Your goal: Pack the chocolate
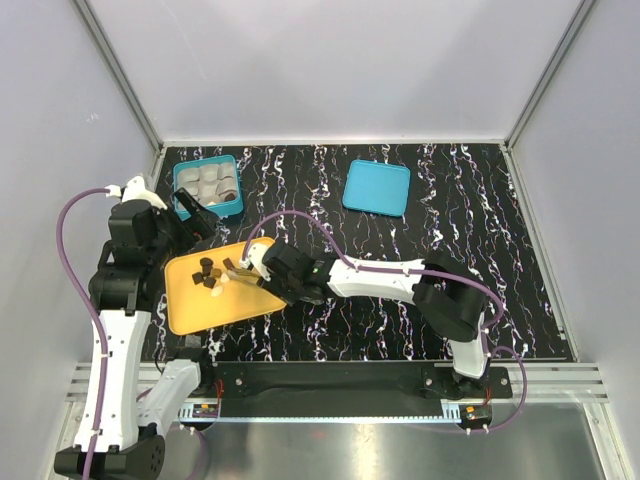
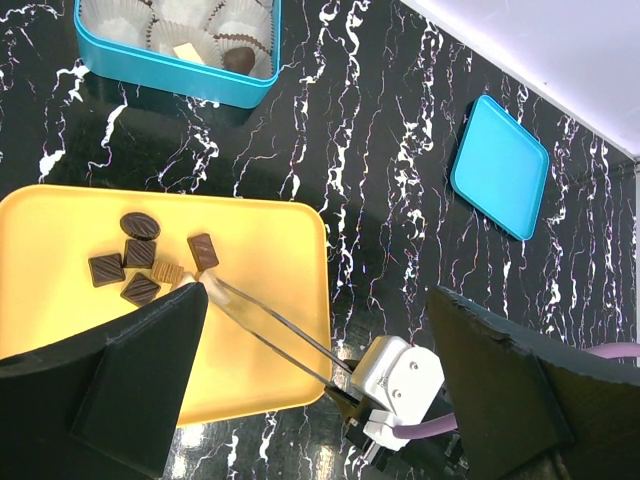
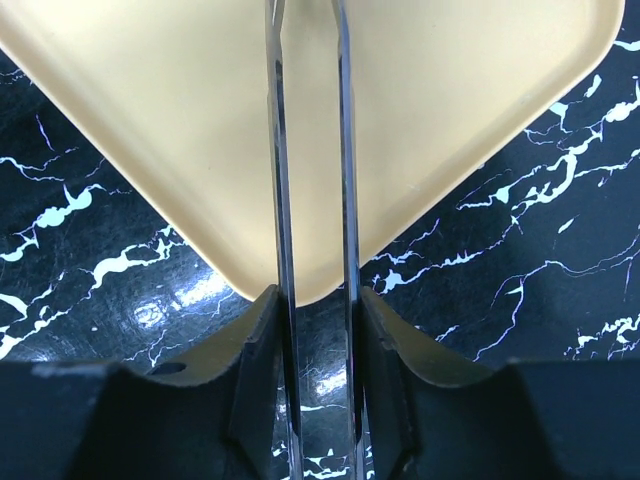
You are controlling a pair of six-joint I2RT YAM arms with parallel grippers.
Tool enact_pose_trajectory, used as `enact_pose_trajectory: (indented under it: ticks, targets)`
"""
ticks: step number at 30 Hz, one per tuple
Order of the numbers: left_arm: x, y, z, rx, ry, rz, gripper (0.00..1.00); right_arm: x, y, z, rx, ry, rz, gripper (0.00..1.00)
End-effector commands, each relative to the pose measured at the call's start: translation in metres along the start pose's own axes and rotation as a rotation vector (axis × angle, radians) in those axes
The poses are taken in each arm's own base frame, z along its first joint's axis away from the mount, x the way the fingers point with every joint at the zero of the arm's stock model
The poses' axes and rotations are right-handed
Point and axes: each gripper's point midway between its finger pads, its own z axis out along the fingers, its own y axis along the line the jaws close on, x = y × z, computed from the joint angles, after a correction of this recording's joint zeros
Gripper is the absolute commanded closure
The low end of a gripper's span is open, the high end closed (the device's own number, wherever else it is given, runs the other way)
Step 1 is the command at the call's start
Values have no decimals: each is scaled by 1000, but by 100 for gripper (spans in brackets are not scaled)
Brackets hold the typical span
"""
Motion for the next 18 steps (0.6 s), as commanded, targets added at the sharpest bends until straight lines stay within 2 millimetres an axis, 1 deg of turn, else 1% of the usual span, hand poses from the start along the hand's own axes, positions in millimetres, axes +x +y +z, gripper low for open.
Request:
enact_pose_trajectory:
  ticks: [1,3,4,9,11,13,14,16,17,18]
  targets:
    - [-14,-10,-3,45,-54,-11,1,-30,-4,-11,35,-73,10,60]
    - [-13,-9,-3,41,-55,-12,1,-31,-4,-14,36,-76,17,61]
    - [-14,-8,-1,36,-60,-12,1,-33,-4,-17,35,-85,24,63]
    - [-11,-3,7,11,-51,-29,1,-41,-4,-26,34,-107,43,67]
    - [-15,-5,8,13,-66,-36,1,-51,-6,-34,38,-133,48,68]
    - [-26,-8,9,5,-84,-44,1,-58,-7,-41,40,-143,54,69]
    - [-31,-10,9,6,-91,-45,1,-68,-8,-45,42,-163,56,70]
    - [-44,-17,10,10,-107,-53,1,-77,-12,-49,55,-178,57,70]
    - [-47,-19,12,9,-107,-60,1,-88,-14,-54,61,-197,54,70]
    - [-56,-25,9,22,-125,-61,1,-93,-18,-53,81,-200,55,71]
